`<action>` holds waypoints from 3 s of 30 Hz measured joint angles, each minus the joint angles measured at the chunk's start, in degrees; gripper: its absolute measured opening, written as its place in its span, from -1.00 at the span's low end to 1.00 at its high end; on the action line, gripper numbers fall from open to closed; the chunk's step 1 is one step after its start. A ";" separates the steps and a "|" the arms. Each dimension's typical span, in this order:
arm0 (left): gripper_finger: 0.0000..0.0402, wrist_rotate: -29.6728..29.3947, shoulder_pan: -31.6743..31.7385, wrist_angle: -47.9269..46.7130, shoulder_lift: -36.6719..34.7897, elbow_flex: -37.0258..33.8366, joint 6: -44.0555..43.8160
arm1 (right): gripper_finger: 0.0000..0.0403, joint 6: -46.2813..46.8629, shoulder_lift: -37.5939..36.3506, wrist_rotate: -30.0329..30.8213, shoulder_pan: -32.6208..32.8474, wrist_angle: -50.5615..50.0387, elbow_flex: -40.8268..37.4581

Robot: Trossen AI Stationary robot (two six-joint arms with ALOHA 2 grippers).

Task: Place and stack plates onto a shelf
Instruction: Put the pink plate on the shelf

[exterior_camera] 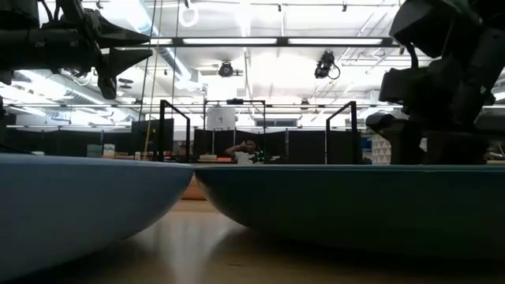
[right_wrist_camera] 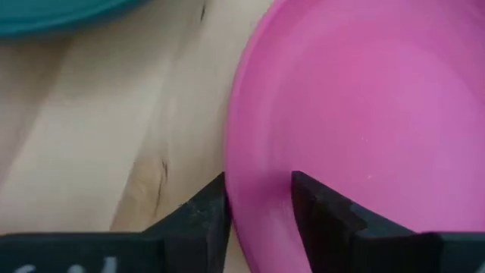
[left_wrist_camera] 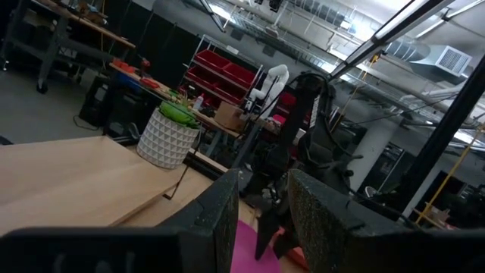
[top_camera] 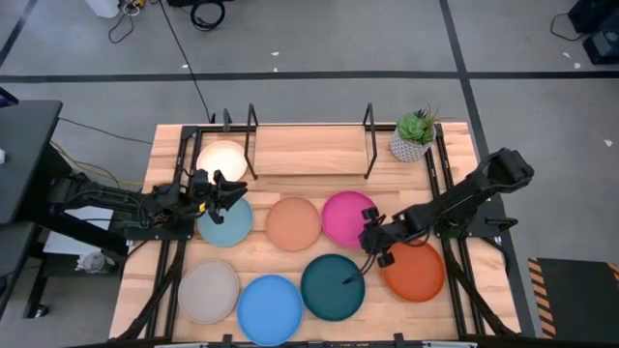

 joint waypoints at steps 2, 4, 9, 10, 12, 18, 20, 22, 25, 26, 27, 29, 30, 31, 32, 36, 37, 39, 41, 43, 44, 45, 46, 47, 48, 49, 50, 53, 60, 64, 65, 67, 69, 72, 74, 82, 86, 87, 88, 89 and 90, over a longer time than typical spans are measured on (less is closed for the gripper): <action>-0.39 0.00 -0.01 0.01 0.00 0.01 0.03 | -0.44 1.32 0.65 -0.06 -0.02 0.05 0.36; -0.39 0.00 -0.02 0.00 0.00 0.00 0.01 | -0.53 2.07 0.55 -0.56 0.09 0.17 0.67; -0.39 -0.02 -0.02 0.00 0.00 0.02 0.03 | -0.72 4.22 -1.68 -0.69 1.20 -1.27 1.31; -0.39 -0.01 -0.02 0.01 0.01 0.01 0.03 | -0.75 4.63 -2.11 -0.67 1.41 -1.94 1.82; -0.39 0.00 -0.01 0.00 0.00 0.00 0.01 | -0.80 5.96 -2.84 -0.67 1.83 -4.66 3.08; -0.39 -0.02 -0.02 0.00 0.02 0.00 0.03 | -0.83 9.22 -3.33 -0.02 3.90 -14.55 8.80; -0.39 -0.01 -0.01 0.00 0.01 0.00 0.03 | -0.84 9.24 -3.33 0.11 4.57 -17.33 10.85; -0.39 -0.01 0.00 0.00 0.01 0.00 0.02 | -0.84 9.09 -3.33 0.09 5.03 -18.32 12.48; -0.39 -0.02 -0.01 0.00 0.01 0.00 0.03 | -0.85 8.07 -3.33 0.76 5.69 -19.53 14.72; -0.39 0.00 -0.01 0.00 0.00 0.00 0.03 | -0.85 7.33 -3.31 1.20 5.92 -19.55 15.28; -0.39 0.00 -0.02 0.02 0.00 0.00 0.02 | -0.85 6.44 -3.31 1.91 6.07 -19.57 15.82; -0.39 0.00 -0.02 0.00 0.00 0.00 0.03 | -0.85 5.05 -3.31 3.56 6.28 -19.63 16.94; -0.39 -0.02 -0.02 0.00 0.00 0.00 0.03 | -0.85 4.46 -3.31 4.34 6.28 -19.67 17.46; -0.39 0.00 -0.01 0.00 0.01 0.00 0.01 | -0.85 3.93 -3.33 5.12 6.28 -19.63 17.83; -0.39 -0.02 -0.02 0.00 0.00 0.00 0.03 | -0.85 3.32 -3.32 5.65 6.26 -19.76 18.18; -0.39 -0.01 -0.01 0.00 0.01 0.00 0.04 | -0.85 0.78 -3.33 8.15 5.87 -19.74 18.98; -0.39 0.00 -0.02 0.00 0.00 0.00 0.05 | -0.85 0.13 -3.32 8.92 5.61 -19.76 19.13; -0.39 -0.02 0.00 0.02 0.00 0.00 0.01 | -0.85 -1.31 -3.33 10.01 4.68 -19.26 19.27; -0.39 -0.02 0.00 0.00 0.00 0.00 0.06 | -0.85 -2.90 -3.33 10.67 3.31 -18.19 19.30; -0.39 -0.01 -0.01 0.00 0.00 0.00 0.02 | -0.85 -4.11 -3.32 10.65 1.61 -17.22 19.30; -0.39 0.00 -0.02 0.01 0.00 0.00 0.04 | -0.85 -4.79 -3.33 10.66 0.74 -16.86 19.30; -0.39 -0.01 0.00 0.00 0.02 0.00 0.05 | -0.85 -5.49 -3.33 10.67 -0.18 -16.53 19.30; -0.39 -0.01 -0.01 0.00 0.00 0.00 0.03 | -0.85 -6.30 -3.32 10.65 -1.14 -16.23 19.30; -0.39 0.00 0.00 0.00 0.00 0.00 0.03 | -0.85 -7.05 -3.33 10.65 -2.09 -15.99 19.30; -0.39 -0.02 -0.02 0.00 0.00 0.00 0.04 | -0.85 -7.83 -3.33 10.63 -3.01 -15.76 19.30; -0.39 -0.02 0.00 0.00 0.00 0.00 0.06 | -0.85 -8.59 -3.33 10.60 -4.09 -15.45 19.30; -0.39 -0.02 0.00 0.00 0.00 0.02 0.03 | -0.85 -9.31 -3.33 10.44 -5.08 -15.29 19.30; -0.39 -0.02 -0.01 0.00 0.00 0.00 0.04 | -0.85 -11.50 -3.33 10.22 -8.05 -15.21 19.30; -0.39 -0.02 -0.02 0.00 0.00 0.00 0.05 | -0.85 -16.05 -2.36 6.87 -14.75 -14.59 19.26; -0.39 -0.02 0.00 -0.02 0.02 0.00 0.06 | -0.85 -18.24 -0.91 6.49 -17.64 -14.07 19.19; -0.39 0.00 0.00 0.00 0.02 0.02 0.03 | -0.85 -18.90 -0.73 6.41 -18.29 -13.97 19.19; -0.39 0.00 -0.02 -0.10 0.02 0.00 0.04 | -0.85 -19.54 -0.19 6.32 -19.57 -13.42 19.19; -0.39 -0.02 -0.02 -0.13 0.02 0.00 0.04 | -0.85 -20.07 0.31 6.06 -20.86 -12.98 19.17; -0.39 0.00 -0.02 -0.36 0.02 0.02 0.06 | -0.85 -21.37 1.57 5.86 -22.57 -11.47 19.17; -0.39 -0.01 -0.01 -0.76 0.02 0.01 0.03 | -0.85 -22.51 2.32 5.77 -23.66 -11.03 19.14; -0.39 -0.02 -0.02 -0.90 0.02 0.02 0.06 | -0.85 -24.63 5.85 4.90 -28.64 -6.12 19.14; -0.39 0.00 0.00 -0.97 0.02 0.01 0.06 | -0.85 -24.88 6.77 5.08 -30.89 -5.21 19.14; -0.39 -0.02 0.00 -0.97 0.02 0.00 0.04 | -0.85 -24.90 6.83 5.03 -31.44 -5.06 19.14; -0.39 -0.01 -0.01 -0.96 0.02 0.01 0.03 | -0.85 -24.88 6.97 4.90 -31.85 -4.51 19.14; -0.39 -0.02 0.00 -0.98 0.02 0.01 0.04 | -0.85 -24.90 7.04 4.81 -32.29 -4.50 19.15; -0.39 -0.02 -0.02 -0.97 0.02 0.00 0.06 | -0.85 -24.93 7.05 4.78 -32.68 -4.64 19.14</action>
